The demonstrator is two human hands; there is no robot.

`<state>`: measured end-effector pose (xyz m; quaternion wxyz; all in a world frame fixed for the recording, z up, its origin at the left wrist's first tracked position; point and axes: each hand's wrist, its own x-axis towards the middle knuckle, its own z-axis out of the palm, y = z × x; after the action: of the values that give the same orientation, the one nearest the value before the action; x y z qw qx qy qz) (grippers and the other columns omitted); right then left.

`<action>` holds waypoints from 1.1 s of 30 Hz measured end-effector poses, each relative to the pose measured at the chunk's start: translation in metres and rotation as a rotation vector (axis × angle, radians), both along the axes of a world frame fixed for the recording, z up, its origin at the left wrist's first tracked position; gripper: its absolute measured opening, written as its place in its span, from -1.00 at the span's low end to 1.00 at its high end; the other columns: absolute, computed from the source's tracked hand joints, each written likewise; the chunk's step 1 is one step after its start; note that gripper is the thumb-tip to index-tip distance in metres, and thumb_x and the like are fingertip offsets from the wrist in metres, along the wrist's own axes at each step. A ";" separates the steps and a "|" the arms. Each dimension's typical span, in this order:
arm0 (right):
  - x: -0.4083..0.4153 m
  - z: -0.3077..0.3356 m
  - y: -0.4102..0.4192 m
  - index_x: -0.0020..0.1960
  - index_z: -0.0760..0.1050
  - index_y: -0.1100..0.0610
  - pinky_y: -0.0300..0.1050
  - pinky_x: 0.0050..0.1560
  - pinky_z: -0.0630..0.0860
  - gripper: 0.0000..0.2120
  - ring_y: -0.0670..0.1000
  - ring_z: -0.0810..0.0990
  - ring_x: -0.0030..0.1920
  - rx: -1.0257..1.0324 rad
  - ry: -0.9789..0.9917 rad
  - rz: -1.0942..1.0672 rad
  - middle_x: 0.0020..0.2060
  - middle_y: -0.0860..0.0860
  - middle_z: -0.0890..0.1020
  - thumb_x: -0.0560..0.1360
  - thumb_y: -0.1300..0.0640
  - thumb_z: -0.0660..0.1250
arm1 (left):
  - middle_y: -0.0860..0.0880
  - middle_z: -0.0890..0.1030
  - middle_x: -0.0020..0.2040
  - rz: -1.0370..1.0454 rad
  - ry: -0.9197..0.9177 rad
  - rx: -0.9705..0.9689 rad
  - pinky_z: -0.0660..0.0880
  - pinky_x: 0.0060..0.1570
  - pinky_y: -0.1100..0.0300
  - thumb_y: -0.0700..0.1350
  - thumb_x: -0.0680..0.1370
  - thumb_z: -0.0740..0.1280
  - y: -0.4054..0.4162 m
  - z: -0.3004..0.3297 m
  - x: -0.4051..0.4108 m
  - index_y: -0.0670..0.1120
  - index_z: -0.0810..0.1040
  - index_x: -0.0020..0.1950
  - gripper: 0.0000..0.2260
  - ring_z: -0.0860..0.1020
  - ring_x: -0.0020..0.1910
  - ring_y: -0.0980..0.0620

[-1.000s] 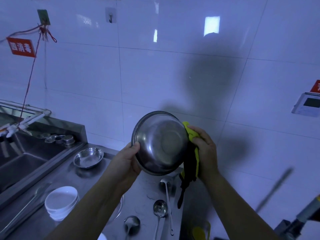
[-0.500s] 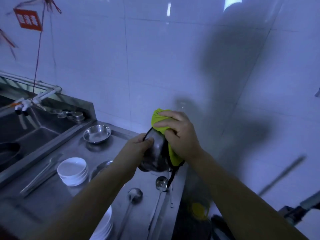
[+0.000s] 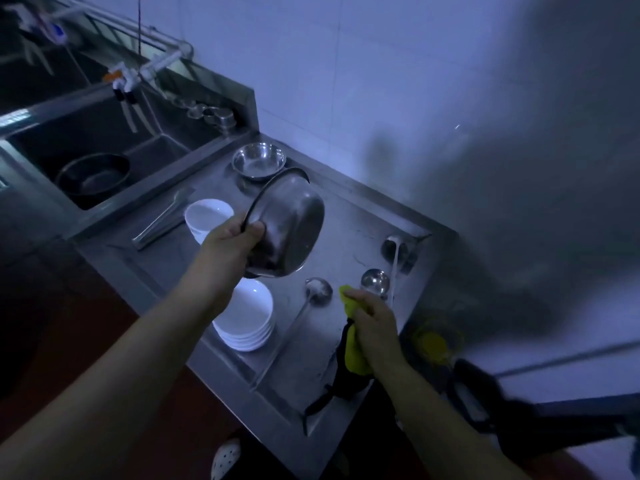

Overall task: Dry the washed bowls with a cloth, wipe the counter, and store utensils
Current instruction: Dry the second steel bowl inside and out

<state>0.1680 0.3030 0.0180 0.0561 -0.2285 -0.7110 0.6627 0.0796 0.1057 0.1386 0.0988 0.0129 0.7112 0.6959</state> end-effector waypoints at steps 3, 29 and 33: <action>0.023 -0.036 -0.032 0.11 0.55 0.01 -0.59 0.04 0.30 -0.75 -0.04 0.49 0.17 0.112 -0.083 0.068 0.04 -0.16 0.52 0.53 0.30 0.31 | 0.03 0.62 -0.29 0.052 -0.004 0.003 0.46 -0.27 0.10 0.01 0.44 0.26 -0.017 -0.009 -0.004 0.07 0.60 -0.18 -0.87 0.56 -0.30 0.01; -0.119 0.090 -0.240 -0.02 0.65 0.13 -0.36 0.01 0.37 -0.68 0.03 0.54 -0.03 0.832 0.312 -0.072 -0.12 -0.11 0.60 0.40 0.48 0.34 | 0.06 0.45 -0.39 -0.343 0.350 -0.653 0.33 -0.38 0.14 -0.14 0.59 0.21 -0.265 -0.051 -0.104 0.08 0.32 -0.32 -0.71 0.46 -0.37 0.01; -0.161 0.094 -0.257 0.13 0.62 0.13 -0.07 -0.01 0.43 -0.66 0.12 0.51 -0.01 1.087 0.341 0.163 -0.08 0.05 0.64 0.38 0.35 0.43 | 0.10 0.38 -0.42 -0.424 0.559 -0.919 0.14 -0.46 0.32 -0.06 0.60 0.16 -0.266 -0.052 -0.132 0.07 0.28 -0.26 -0.77 0.35 -0.43 0.18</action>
<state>0.0066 0.0462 0.1115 0.2283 -0.0012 -0.9456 0.2316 -0.0526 -0.1604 0.0861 0.0401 0.2942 0.9215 0.2505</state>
